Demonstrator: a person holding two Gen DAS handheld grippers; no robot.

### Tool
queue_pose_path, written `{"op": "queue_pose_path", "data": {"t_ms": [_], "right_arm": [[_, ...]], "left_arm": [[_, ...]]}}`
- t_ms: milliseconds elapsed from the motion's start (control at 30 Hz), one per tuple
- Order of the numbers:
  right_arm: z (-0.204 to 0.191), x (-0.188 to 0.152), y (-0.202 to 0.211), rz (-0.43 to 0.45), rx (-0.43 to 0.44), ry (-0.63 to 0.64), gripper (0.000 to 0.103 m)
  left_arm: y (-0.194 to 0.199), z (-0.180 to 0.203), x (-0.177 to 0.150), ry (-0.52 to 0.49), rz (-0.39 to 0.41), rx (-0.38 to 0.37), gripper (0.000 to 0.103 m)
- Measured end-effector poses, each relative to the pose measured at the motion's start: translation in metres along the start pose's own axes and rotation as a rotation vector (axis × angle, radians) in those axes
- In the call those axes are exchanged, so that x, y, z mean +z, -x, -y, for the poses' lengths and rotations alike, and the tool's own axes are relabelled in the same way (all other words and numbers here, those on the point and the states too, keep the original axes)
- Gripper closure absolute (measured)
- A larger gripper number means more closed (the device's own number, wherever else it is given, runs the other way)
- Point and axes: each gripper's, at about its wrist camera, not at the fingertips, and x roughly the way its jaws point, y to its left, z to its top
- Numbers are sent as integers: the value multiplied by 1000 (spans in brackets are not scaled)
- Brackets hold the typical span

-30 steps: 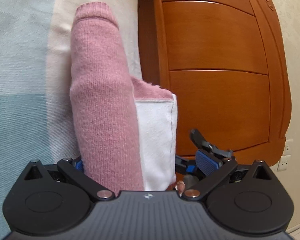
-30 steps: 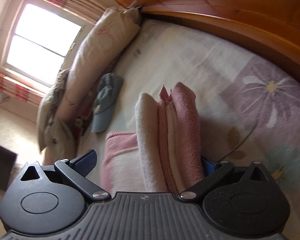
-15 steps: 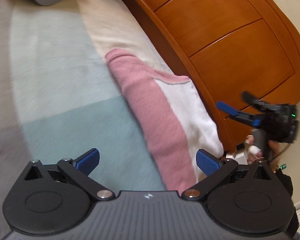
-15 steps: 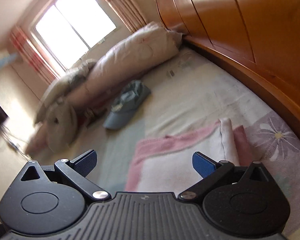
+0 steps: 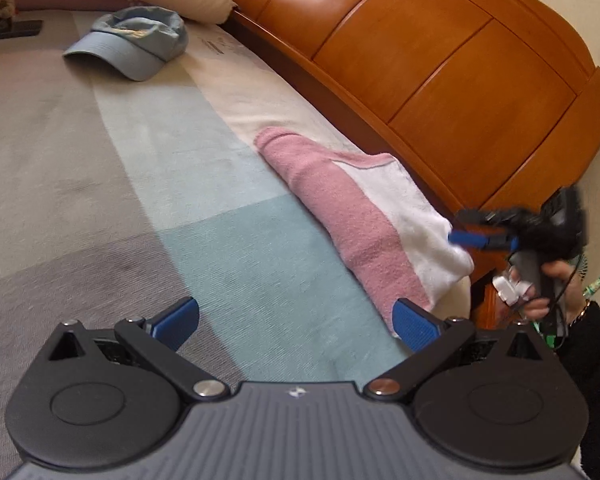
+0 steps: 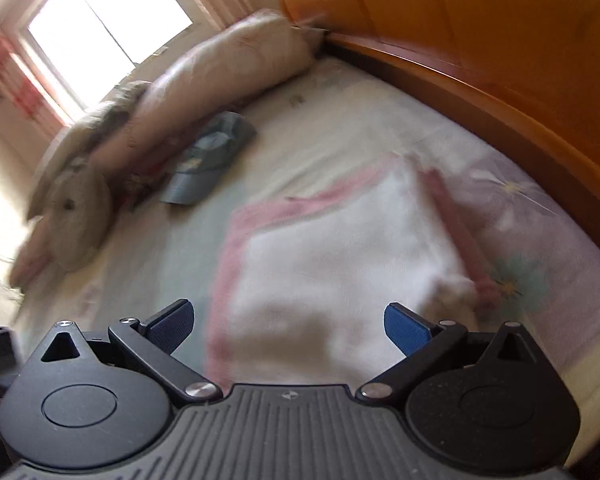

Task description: Fold clothes

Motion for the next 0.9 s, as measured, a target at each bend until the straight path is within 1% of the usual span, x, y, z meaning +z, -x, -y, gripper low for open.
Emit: {"op": "queue_pose_path", "data": {"t_ms": [33, 100, 200, 267, 333, 400, 433, 467, 533, 567, 633, 700, 767, 833, 900], "right_arm": [[4, -3, 0, 5, -25, -16, 1], [10, -6, 6, 32, -46, -43, 1], [18, -12, 15, 73, -77, -83, 1], [1, -17, 28, 121, -36, -41, 0], [-19, -21, 30, 143, 16, 20, 0], [-34, -24, 26, 144, 48, 85, 0], [-38, -25, 22, 150, 47, 122, 0], [-37, -27, 16, 157, 32, 147, 0], [-19, -28, 1, 112, -8, 96, 0], [-9, -29, -5, 97, -46, 58, 0], [2, -32, 2, 125, -79, 16, 5], [-5, -36, 14, 175, -95, 15, 2], [-25, -40, 21, 205, -113, 95, 0], [-36, -52, 16, 201, -133, 162, 0], [-45, -65, 9, 191, -153, 225, 0]], "left_arm": [[3, 0, -2, -5, -8, 16, 1], [11, 1, -4, -27, -19, 51, 1], [25, 7, -10, -99, -1, 105, 1], [30, 14, -15, -154, 2, 155, 1], [33, 22, -21, -210, 1, 202, 1], [33, 32, -29, -261, -4, 223, 1], [33, 35, -34, -281, -1, 225, 1], [33, 39, -39, -295, -1, 223, 1], [35, 42, -49, -302, -14, 210, 1], [36, 43, -54, -302, -21, 205, 1], [38, 43, -63, -307, -25, 212, 1], [40, 44, -71, -335, -17, 247, 1], [40, 47, -77, -379, 5, 299, 1], [40, 51, -81, -420, 34, 346, 1], [41, 53, -83, -433, 44, 359, 1]]}}
